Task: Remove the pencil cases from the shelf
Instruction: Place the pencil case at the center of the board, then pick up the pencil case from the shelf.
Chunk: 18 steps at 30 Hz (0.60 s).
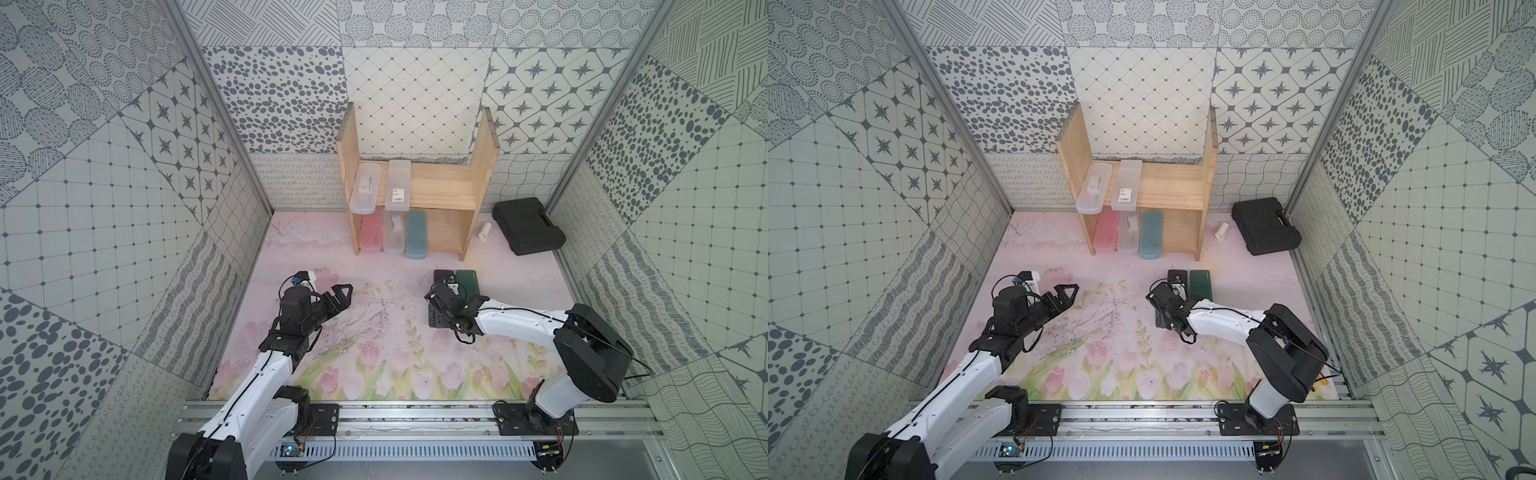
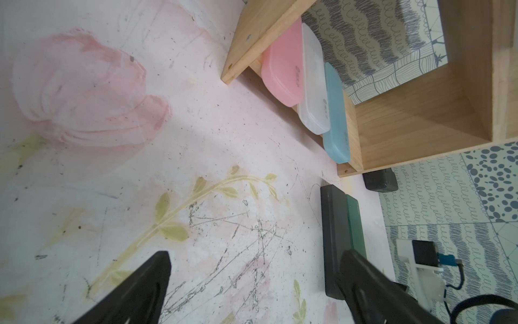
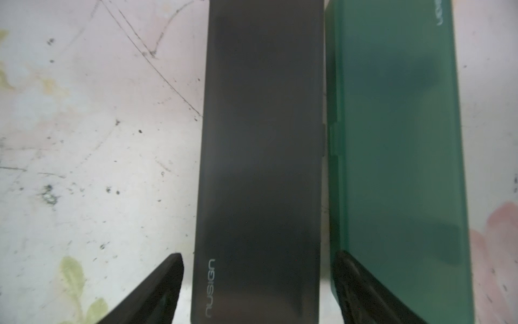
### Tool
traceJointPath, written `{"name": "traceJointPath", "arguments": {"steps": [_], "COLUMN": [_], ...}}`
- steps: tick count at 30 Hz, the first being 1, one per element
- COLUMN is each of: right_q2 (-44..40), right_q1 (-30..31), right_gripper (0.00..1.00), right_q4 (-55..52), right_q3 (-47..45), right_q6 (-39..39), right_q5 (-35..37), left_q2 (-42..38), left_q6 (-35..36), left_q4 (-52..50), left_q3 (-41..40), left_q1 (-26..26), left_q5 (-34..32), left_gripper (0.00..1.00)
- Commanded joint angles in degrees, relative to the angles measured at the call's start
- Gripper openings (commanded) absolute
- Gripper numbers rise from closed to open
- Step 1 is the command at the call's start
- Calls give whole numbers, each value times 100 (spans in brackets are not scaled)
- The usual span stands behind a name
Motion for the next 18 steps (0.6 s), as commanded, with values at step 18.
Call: {"name": "traceJointPath", "arguments": {"steps": [18], "right_q2": [-2366], "right_q1": [-1063], "right_gripper": [98], "right_q4": [128], "right_q3": [-389], "right_q6": [-1941], "right_q5": [-54], "left_q2": [910], "left_q6": [466], "left_q4": [-2355], "left_q3": [3038], "left_q1": [-1090], "left_q5": [-291], "left_gripper": [99]}}
